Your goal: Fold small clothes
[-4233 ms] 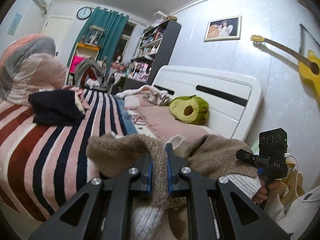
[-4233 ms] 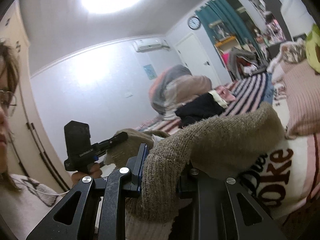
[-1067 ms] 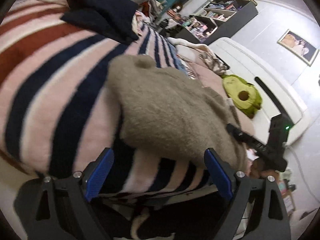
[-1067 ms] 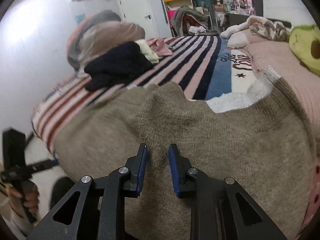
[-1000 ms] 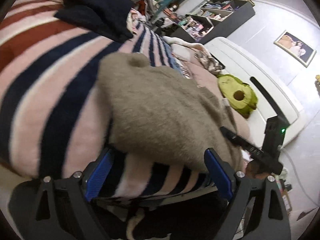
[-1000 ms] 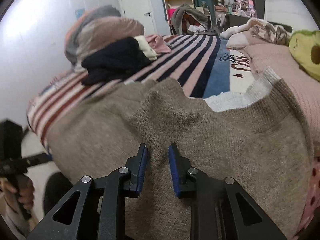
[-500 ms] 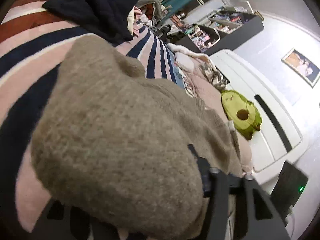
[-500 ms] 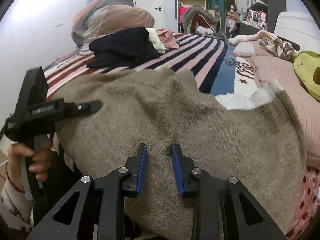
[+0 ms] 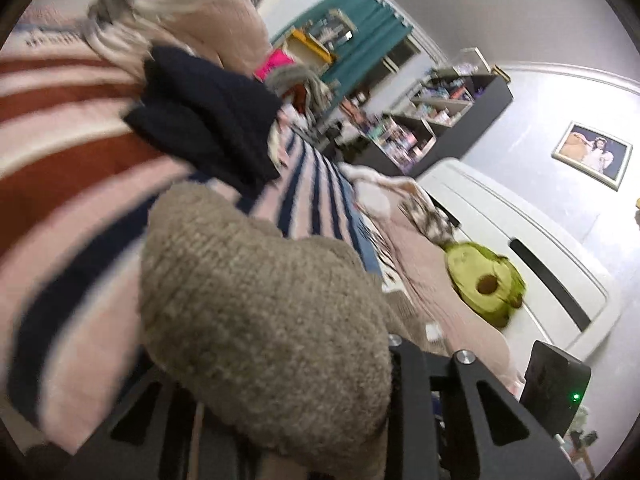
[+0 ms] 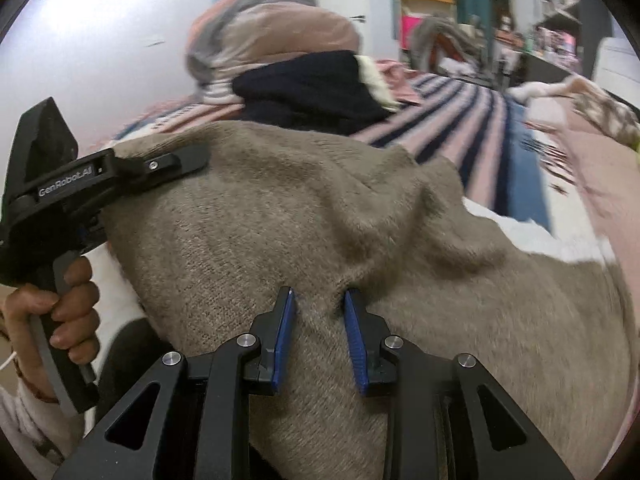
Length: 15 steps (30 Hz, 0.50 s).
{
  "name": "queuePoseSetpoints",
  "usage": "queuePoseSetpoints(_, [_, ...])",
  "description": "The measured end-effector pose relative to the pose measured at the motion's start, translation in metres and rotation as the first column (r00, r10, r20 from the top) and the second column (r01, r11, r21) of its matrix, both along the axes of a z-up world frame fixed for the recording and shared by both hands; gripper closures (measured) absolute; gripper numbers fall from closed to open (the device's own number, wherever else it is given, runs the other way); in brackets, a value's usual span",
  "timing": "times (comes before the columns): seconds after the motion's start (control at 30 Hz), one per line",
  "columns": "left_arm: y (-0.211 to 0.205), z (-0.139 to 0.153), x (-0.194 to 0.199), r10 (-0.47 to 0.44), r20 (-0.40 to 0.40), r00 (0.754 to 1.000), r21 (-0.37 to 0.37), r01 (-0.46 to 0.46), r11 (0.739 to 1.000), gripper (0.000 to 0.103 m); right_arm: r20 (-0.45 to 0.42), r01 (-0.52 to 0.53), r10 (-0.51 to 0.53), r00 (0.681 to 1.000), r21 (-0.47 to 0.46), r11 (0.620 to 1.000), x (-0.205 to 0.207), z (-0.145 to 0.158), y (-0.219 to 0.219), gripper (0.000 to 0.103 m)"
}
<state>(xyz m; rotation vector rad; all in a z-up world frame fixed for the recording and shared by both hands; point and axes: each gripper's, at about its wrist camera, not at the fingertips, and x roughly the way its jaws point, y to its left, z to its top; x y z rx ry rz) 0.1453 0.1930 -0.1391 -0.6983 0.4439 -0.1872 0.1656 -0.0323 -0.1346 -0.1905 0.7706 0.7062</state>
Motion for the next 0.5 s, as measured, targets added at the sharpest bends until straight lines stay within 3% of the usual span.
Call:
queuePoseSetpoints(0.13, [0.025,0.014,-0.016,0.076,0.032,0.997,0.051,-0.077,0.996,0.080,0.000,-0.076,0.076,0.997,0.031,0.997,-0.008,-0.001,0.023,0.082])
queuePoseSetpoints(0.37, [0.005,0.040,-0.024,0.023,0.095,0.995,0.175,-0.040,0.984,0.080,-0.009,-0.064,0.065,0.998,0.069,0.996,-0.016,0.001,0.010,0.083])
queuePoseSetpoints(0.5, [-0.014,0.056,-0.026,0.006,0.135,0.991,0.209,-0.034,0.977,0.080,0.002,-0.026,0.026,1.000,0.126,0.992,-0.021,0.013,-0.018,0.067])
